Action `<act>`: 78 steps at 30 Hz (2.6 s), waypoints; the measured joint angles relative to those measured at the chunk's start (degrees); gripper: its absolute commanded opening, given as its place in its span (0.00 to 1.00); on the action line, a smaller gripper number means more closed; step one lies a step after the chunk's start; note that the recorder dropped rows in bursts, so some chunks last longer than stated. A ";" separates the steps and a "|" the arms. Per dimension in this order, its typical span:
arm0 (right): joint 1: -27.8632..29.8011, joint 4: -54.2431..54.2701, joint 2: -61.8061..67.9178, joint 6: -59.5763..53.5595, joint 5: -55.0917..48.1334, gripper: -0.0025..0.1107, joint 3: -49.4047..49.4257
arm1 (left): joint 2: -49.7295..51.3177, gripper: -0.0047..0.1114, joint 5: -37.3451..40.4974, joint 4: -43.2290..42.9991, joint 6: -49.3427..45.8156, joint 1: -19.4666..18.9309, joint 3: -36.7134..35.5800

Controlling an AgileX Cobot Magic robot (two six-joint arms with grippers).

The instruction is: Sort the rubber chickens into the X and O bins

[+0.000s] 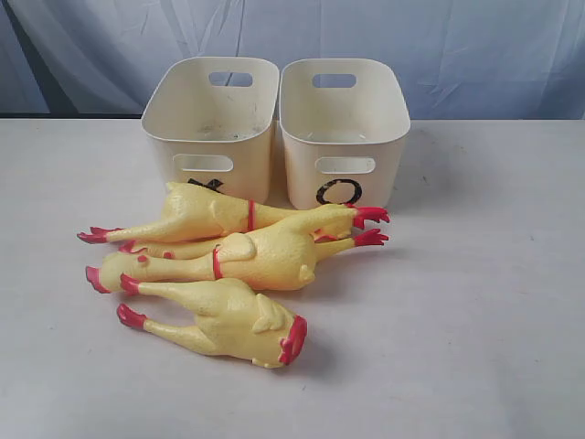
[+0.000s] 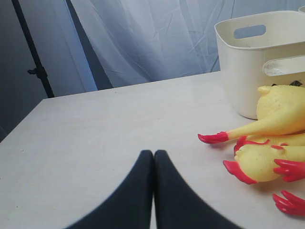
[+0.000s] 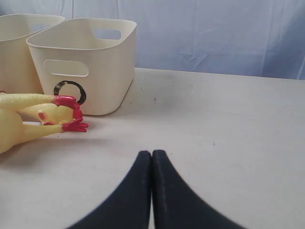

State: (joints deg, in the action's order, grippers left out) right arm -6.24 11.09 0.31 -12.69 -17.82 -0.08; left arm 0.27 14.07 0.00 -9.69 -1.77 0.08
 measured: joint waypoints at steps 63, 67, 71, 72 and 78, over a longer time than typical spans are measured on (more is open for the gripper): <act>0.00 0.00 0.00 0.00 0.00 0.02 0.00 | 0.00 0.04 0.00 0.00 0.00 0.00 0.00; 0.00 0.00 0.00 0.00 0.00 0.02 0.00 | 0.00 0.04 0.00 0.00 0.00 0.00 0.00; 0.00 -0.16 0.00 0.00 0.00 0.02 0.00 | 0.00 0.04 0.00 0.00 0.00 0.00 0.00; 0.00 -0.55 0.00 0.00 0.00 0.02 0.00 | 0.00 0.04 0.00 0.00 0.00 0.00 0.00; 0.00 -2.17 0.00 0.00 0.00 0.02 0.00 | 0.00 0.04 0.00 0.00 0.00 0.00 0.00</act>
State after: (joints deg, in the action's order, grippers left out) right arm -6.24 8.92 0.31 -12.69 -17.82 -0.08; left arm 0.27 14.07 0.00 -9.69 -1.77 0.08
